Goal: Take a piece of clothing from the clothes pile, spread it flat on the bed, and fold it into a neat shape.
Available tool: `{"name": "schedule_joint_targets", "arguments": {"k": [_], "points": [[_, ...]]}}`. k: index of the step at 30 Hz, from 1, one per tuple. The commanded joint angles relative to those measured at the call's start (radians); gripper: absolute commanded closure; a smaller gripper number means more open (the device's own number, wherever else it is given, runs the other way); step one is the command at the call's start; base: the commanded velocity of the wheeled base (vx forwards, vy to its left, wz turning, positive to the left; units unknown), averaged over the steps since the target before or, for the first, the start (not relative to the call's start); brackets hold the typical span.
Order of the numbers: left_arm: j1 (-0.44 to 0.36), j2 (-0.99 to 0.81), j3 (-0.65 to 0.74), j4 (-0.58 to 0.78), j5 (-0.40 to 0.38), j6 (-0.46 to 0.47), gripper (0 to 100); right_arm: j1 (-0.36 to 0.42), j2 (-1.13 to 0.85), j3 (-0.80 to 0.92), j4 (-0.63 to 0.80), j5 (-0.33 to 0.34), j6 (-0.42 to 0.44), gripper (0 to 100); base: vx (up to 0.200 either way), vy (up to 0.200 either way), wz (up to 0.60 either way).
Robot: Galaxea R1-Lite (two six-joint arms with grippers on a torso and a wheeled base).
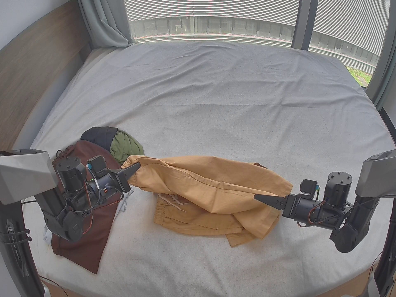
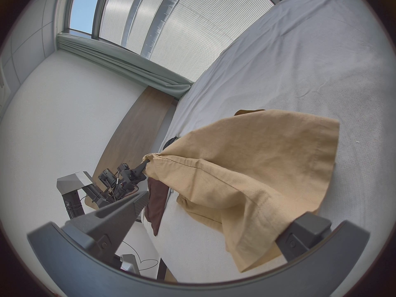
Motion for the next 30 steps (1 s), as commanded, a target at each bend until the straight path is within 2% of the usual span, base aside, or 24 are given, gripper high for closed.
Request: {"name": "schedule_joint_targets", "arguments": {"k": [1,11,12,24,30], "points": [[0.001,0.0,0.0,-0.001,0.001,0.0,100,0.011,-0.001,-0.021,0.0,-0.002,0.005,0,0.0,0.0,0.0],[0.004,-0.003,-0.002,-0.002,0.0,0.0,100,0.022,-0.001,-0.036,-0.003,-0.003,0.008,0,0.0,0.0,0.0],[0.004,-0.003,-0.002,-0.001,0.0,0.0,100,0.022,-0.002,-0.036,-0.005,-0.005,0.008,100,0.0,0.0,0.0],[0.001,0.002,-0.009,-0.002,0.0,-0.006,100,0.017,-0.012,-0.035,-0.005,-0.005,0.008,100,0.0,0.0,0.0],[-0.001,-0.02,-0.012,-0.004,-0.025,-0.003,100,0.017,-0.093,-0.018,0.0,-0.005,0.019,100,0.0,0.0,0.0]]}}
